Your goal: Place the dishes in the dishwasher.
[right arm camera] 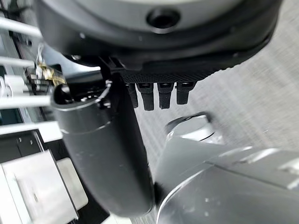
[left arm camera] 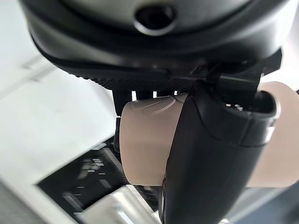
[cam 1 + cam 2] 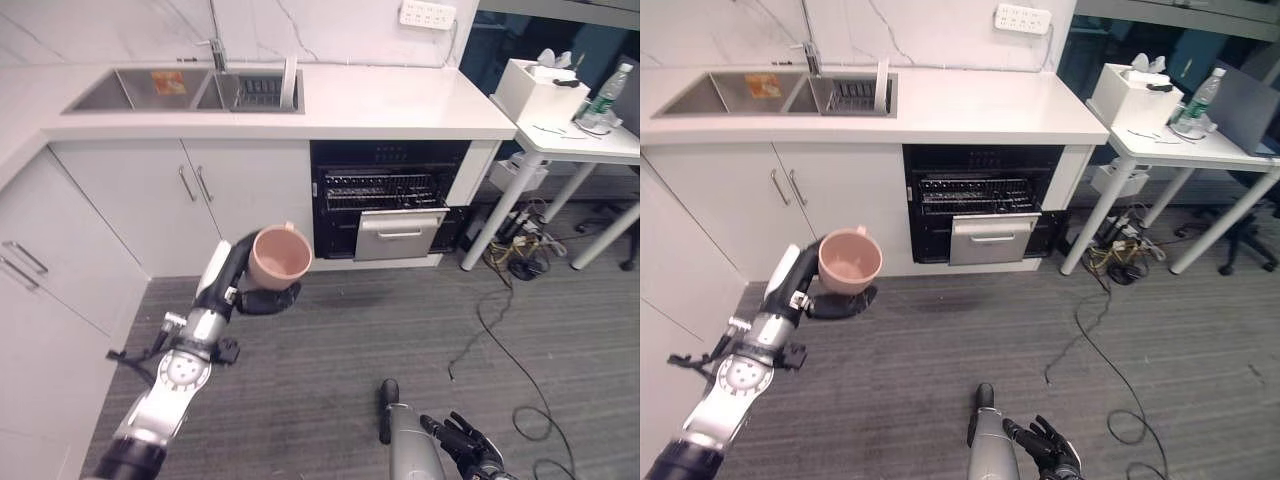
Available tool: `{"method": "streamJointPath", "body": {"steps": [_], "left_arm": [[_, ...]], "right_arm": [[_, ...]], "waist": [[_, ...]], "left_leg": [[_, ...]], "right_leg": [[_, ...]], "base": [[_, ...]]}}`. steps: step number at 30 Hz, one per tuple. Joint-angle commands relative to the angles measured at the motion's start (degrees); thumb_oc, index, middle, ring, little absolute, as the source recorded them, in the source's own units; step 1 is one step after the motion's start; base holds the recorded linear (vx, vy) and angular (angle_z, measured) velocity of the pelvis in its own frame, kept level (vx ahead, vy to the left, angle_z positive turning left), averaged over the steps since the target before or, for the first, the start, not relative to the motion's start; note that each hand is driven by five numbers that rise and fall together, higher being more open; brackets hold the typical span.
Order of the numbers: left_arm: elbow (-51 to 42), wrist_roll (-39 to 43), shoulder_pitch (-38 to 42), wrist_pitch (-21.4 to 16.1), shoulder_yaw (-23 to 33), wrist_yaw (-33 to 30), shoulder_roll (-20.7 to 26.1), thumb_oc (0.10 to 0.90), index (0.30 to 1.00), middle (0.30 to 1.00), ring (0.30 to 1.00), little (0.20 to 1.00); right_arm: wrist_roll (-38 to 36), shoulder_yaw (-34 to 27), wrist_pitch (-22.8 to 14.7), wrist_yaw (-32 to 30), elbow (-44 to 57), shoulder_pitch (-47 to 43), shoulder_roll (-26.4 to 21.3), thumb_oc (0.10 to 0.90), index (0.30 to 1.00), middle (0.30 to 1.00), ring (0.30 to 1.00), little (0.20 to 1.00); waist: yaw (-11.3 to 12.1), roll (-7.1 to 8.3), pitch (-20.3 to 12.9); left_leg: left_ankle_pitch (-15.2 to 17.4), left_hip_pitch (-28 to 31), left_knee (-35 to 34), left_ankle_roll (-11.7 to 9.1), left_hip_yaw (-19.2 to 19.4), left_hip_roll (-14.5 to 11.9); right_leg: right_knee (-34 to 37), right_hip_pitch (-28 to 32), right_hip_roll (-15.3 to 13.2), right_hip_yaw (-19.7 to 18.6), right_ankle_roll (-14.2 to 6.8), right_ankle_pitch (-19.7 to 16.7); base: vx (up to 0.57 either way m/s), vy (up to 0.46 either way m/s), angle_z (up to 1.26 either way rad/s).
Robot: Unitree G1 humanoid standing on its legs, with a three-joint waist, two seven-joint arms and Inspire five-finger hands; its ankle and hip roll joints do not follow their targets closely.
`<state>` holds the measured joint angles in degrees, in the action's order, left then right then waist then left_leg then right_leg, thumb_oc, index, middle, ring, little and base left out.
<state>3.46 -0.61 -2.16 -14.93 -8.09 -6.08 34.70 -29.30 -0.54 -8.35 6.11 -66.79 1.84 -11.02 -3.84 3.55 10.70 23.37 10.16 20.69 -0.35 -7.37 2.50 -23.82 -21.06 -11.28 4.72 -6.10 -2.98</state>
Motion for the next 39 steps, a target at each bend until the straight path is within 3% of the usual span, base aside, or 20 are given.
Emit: {"method": "streamJointPath", "body": {"steps": [1,2,3,4,6,7,9,12,14,17,19,20,22,24,26,27,31,33,36,39], "left_arm": [[-11.4,-0.6,6.9,-5.3,5.8,-4.0,-0.9,0.400,0.300,0.300,0.300,0.300],[-11.8,-0.6,6.6,-5.1,6.0,-3.9,-0.9,0.400,0.300,0.300,0.300,0.300],[-13.3,-1.0,5.9,-4.5,6.8,-3.6,-1.2,0.400,0.300,0.300,0.300,0.300],[-14.2,-0.8,5.5,-4.0,7.2,-3.5,-1.4,0.400,0.300,0.300,0.300,0.300],[-15.1,0.7,5.5,-3.4,7.6,-2.4,-1.1,0.400,0.300,0.300,0.300,0.300],[-15.0,1.4,5.7,-3.4,7.7,-1.8,-0.8,0.400,0.300,0.300,0.300,0.300],[-13.3,1.8,6.8,-4.2,7.3,-1.5,-0.3,0.400,0.300,0.300,0.300,0.300],[-12.3,1.6,6.9,-4.8,7.5,-2.2,0.1,0.400,0.300,0.300,0.300,0.300],[-12.1,1.8,7.1,-4.8,7.3,-2.3,0.2,0.400,0.300,0.300,0.300,0.300],[-11.2,1.0,8.1,-5.6,6.3,-2.5,-0.8,0.400,0.300,0.300,0.300,0.300],[-9.9,0.8,8.6,-7.0,6.2,-2.7,-1.6,0.400,0.300,0.300,0.300,0.300],[-10.0,0.4,7.6,-6.7,6.5,-3.6,-2.1,0.400,0.300,0.300,0.300,0.300],[-9.7,1.1,7.2,-7.1,7.0,-3.3,-1.9,0.400,0.300,0.300,0.300,0.300],[-9.7,0.8,7.5,-6.8,6.8,-3.2,-1.3,0.400,0.300,0.300,0.300,0.300],[-9.7,0.9,7.7,-6.6,6.7,-3.5,-1.0,0.400,0.300,0.300,0.300,0.300],[-9.5,1.3,7.8,-6.4,6.6,-4.0,0.0,0.400,0.300,0.300,0.300,0.300],[-10.3,1.6,8.6,-6.3,6.5,-4.1,0.9,0.400,0.300,0.300,0.300,0.300],[-10.4,1.4,9.0,-6.4,5.9,-4.4,1.3,0.400,0.300,0.300,0.300,0.300],[-10.8,1.4,8.9,-6.7,6.0,-5.1,2.2,0.400,0.300,0.300,0.300,0.300],[-11.2,1.5,7.6,-7.3,7.6,-4.9,3.0,0.400,0.300,0.300,0.300,0.300]], "right_arm": [[3.8,4.6,1.9,-0.7,-5.5,2.3,-3.1,0.800,0.900,0.900,0.900,0.900],[3.9,4.9,2.1,-0.6,-5.5,2.1,-3.3,0.800,0.900,0.900,0.900,0.900],[3.9,5.8,2.1,0.2,-5.3,1.5,-4.3,0.800,0.900,0.900,0.900,0.900],[3.9,6.2,2.0,0.6,-5.2,1.2,-4.9,0.800,0.900,0.900,0.900,0.900],[3.8,6.5,1.8,0.6,-4.7,0.7,-5.9,0.800,0.900,0.900,0.900,0.900],[3.6,6.5,1.8,0.5,-4.5,0.8,-6.1,0.800,0.900,0.900,0.900,0.900],[3.0,6.0,1.8,1.4,-4.3,0.3,-6.5,0.800,0.900,0.900,0.900,0.900],[4.5,6.1,1.8,1.9,-4.5,-0.4,-5.7,0.800,0.900,0.900,0.900,0.900],[4.2,6.9,2.2,1.1,-4.7,-0.5,-5.2,0.800,0.900,0.900,0.900,0.900],[3.7,7.3,1.9,-0.2,-5.2,0.0,-4.4,0.800,0.900,0.900,0.900,0.900],[4.1,7.5,1.2,-1.3,-5.5,0.2,-3.8,0.800,0.900,0.900,0.900,0.900],[4.8,7.2,1.0,-1.7,-5.4,0.1,-3.4,0.800,0.900,0.900,0.900,0.900],[5.1,7.3,0.5,-1.9,-4.9,0.3,-3.0,0.800,0.900,0.900,0.900,0.900],[6.4,7.5,0.0,-2.3,-3.8,0.6,-2.6,0.800,0.900,0.900,0.900,0.900],[7.0,7.4,-0.2,-2.2,-3.3,0.8,-2.5,0.800,0.900,0.900,0.900,0.900],[7.2,7.9,-0.4,-2.5,-2.6,0.8,-1.9,0.800,0.900,0.900,0.900,0.900],[7.2,9.1,-0.9,-2.3,-1.8,0.2,-1.5,0.800,0.900,0.900,0.900,0.900],[6.2,9.4,-1.2,-2.1,-1.9,0.0,-1.7,0.800,0.900,0.900,0.900,0.900],[7.8,9.4,-1.5,-0.3,-2.2,-0.2,-2.1,0.800,0.900,0.900,0.900,0.900],[11.1,10.0,-1.2,1.4,-1.9,-0.9,-1.9,0.800,0.900,0.900,0.900,0.900]], "waist": [[-1.3,-3.64,-3.6],[-1.1,-4.02,-3.9],[-0.4,-3.83,-4.1],[0.1,-3.51,-3.8],[1.9,-1.66,-2.9],[2.2,-1.47,-2.7],[4.0,-2.30,-2.0],[5.4,-3.66,-1.8],[6.5,-4.32,-1.6],[7.2,-5.09,-1.5],[6.9,-4.94,-2.3],[7.6,-5.35,-3.2],[8.1,-5.78,-3.8],[7.6,-7.15,-4.0],[7.1,-7.77,-3.6],[6.4,-8.52,-3.0],[6.4,-8.11,-2.8],[5.7,-7.04,-2.6],[5.4,-4.84,-3.1],[6.0,-3.77,-3.5]], "left_leg": [[-12.1,4.2,-3.5,0.8,3.2,-1.2],[-14.6,5.4,-3.5,0.2,3.8,-2.1],[-22.9,5.9,-1.3,-2.0,5.4,-3.2],[-26.6,3.5,4.8,-3.2,6.5,-3.8],[-31.9,-7.8,20.3,-4.9,8.6,-5.4],[-32.5,-10.4,22.4,-4.9,8.8,-6.0],[-30.3,-18.4,19.0,-2.8,9.5,-1.8],[-30.0,-17.7,2.5,-1.6,13.2,-0.7],[-31.5,-19.2,-3.5,-1.5,13.5,0.3],[-33.0,-24.7,-3.5,-2.0,17.7,-0.3],[-29.4,-24.9,-3.5,-0.5,22.6,-1.9],[-25.9,-24.4,-3.5,0.9,22.8,-1.4],[-23.6,-23.5,-3.5,2.0,23.2,-2.0],[-21.0,-21.4,-3.5,3.5,21.4,-2.6],[-20.3,-20.5,-3.5,4.0,20.6,-2.8],[-19.1,-18.9,-3.5,4.6,17.8,-3.2],[-18.2,-17.1,-3.5,3.2,14.2,-3.5],[-17.6,-16.2,-3.5,2.2,11.6,-3.1],[-16.3,-16.0,-3.5,1.3,9.4,-2.3],[-15.0,-15.7,-3.5,0.0,8.5,-4.3]], "right_leg": [[6.6,6.0,2.7,1.9,-1.1,-3.5],[6.6,6.7,3.4,2.2,-0.9,-2.4],[6.6,8.6,4.3,2.5,0.5,-0.5],[6.6,10.4,4.8,2.4,1.6,0.7],[6.6,14.0,4.2,2.6,4.1,2.8],[6.6,14.7,4.1,2.9,4.5,3.2],[6.6,17.9,5.9,2.2,4.7,5.5],[6.6,19.8,9.1,1.0,4.2,8.2],[6.6,20.8,10.2,0.2,4.0,9.0],[6.6,22.6,11.0,1.1,4.3,10.2],[6.6,23.1,10.2,3.0,4.2,10.9],[6.6,24.8,10.1,4.3,3.6,12.0],[6.6,27.0,10.3,6.3,3.0,12.5],[4.8,28.3,11.2,8.9,1.2,6.8],[0.1,26.3,11.2,9.3,0.4,5.6],[-7.1,21.9,10.0,8.1,-0.5,5.1],[0.2,20.7,5.1,7.8,-1.4,4.5],[6.6,20.4,2.3,5.2,-2.2,3.3],[6.6,15.7,-1.9,-0.5,-4.1,2.8],[6.6,13.7,-3.7,-2.4,-5.9,2.2]], "base": [[0.39,-0.256,0.12],[0.46,-0.334,-0.17],[0.34,-0.257,-0.39],[0.38,-0.358,-0.30],[0.24,-0.322,-0.21],[0.21,-0.242,-0.10],[0.29,-0.108,-0.04],[0.32,0.006,-0.40],[0.29,0.055,-0.42],[0.25,0.068,-0.12],[0.24,0.158,0.01],[0.28,0.162,-0.02],[0.21,0.080,-0.22],[0.17,0.062,-0.26],[0.09,0.029,0.12],[0.09,-0.059,0.07],[0.03,-0.208,0.32],[0.03,-0.373,0.42],[0.03,-0.387,0.80],[0.01,-0.395,0.27]]}}
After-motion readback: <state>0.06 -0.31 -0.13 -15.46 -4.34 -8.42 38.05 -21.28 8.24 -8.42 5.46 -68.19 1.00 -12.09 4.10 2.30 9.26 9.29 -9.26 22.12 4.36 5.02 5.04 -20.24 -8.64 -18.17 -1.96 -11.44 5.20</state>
